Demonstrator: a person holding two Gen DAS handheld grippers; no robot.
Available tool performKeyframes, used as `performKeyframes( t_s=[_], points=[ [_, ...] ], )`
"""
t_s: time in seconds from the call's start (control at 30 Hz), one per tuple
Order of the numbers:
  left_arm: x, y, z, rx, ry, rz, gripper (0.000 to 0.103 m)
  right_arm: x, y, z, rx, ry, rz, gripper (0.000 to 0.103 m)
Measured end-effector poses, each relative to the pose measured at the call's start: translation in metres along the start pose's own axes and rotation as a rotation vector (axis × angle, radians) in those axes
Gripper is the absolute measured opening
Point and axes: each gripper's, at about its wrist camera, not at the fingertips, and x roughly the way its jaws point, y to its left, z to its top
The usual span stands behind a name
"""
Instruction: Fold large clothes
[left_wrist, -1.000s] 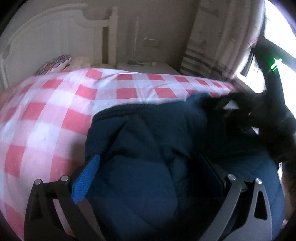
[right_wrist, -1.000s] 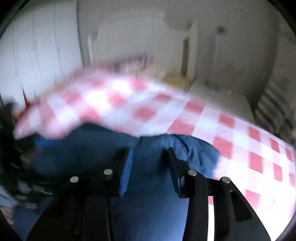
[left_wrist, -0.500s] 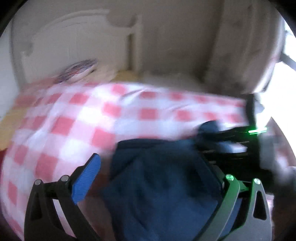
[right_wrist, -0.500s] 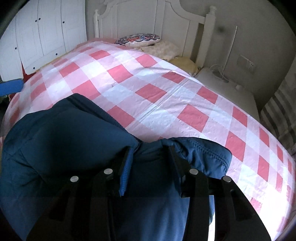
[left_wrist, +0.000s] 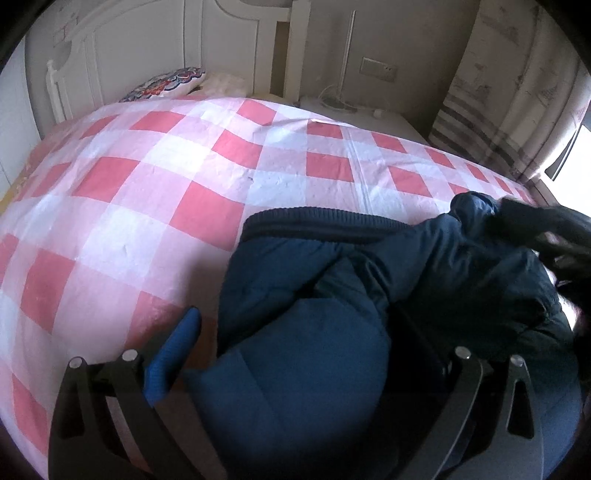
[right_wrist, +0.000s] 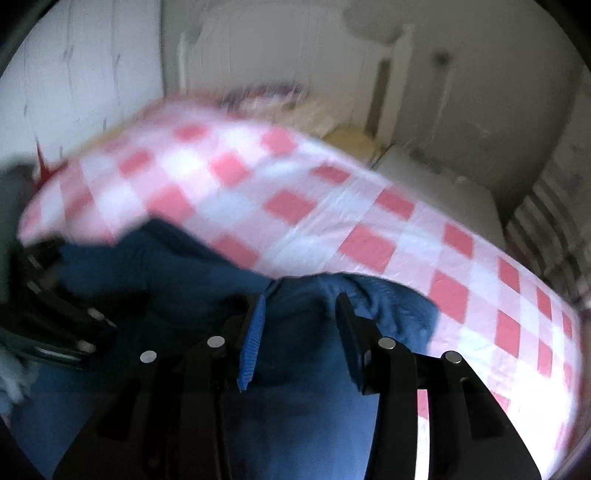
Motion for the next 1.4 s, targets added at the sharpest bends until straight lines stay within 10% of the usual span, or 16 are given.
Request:
performKeyframes(
  t_s=[0.3,0.43,0.6,0.8,1.0,1.4],
  points=[
    [0.016,0.008,0.003,-0.069,0.047,-0.133,0.101,-0.045,0.036,-0.08,-0.051,-0.031,-0.04,0.043],
    [0.004,-0.001,0.004,-0.03,0.032,-0.065,0.101,-0.057,0.043,-0.075,-0.053,-0.005,-0.065,0.043],
    [-0.08,-0.002,-0.013,-0.016,-0.134,0.1,0.101,-0.123,0.075,-0.1,-0.194,-0.112,-0.012,0.043],
    [-0.175,-0.026,-0.077,0.068,-0.293,0.097,0.101,-0.164,0.106,-0.153,-0.309,-0.141,0.068,0.043],
    [-0.131,-0.044,-0.126,0.168,-0.186,0.201,0.101,-0.143,0.132,-0.174,-0.378,-0.115,0.058,0.044],
    [-0.116,-0.032,-0.149,0.108,-0.237,0.185,0.101,-0.121,0.136,-0.184,-0.39,-0.098,0.068,0.045]
  ],
)
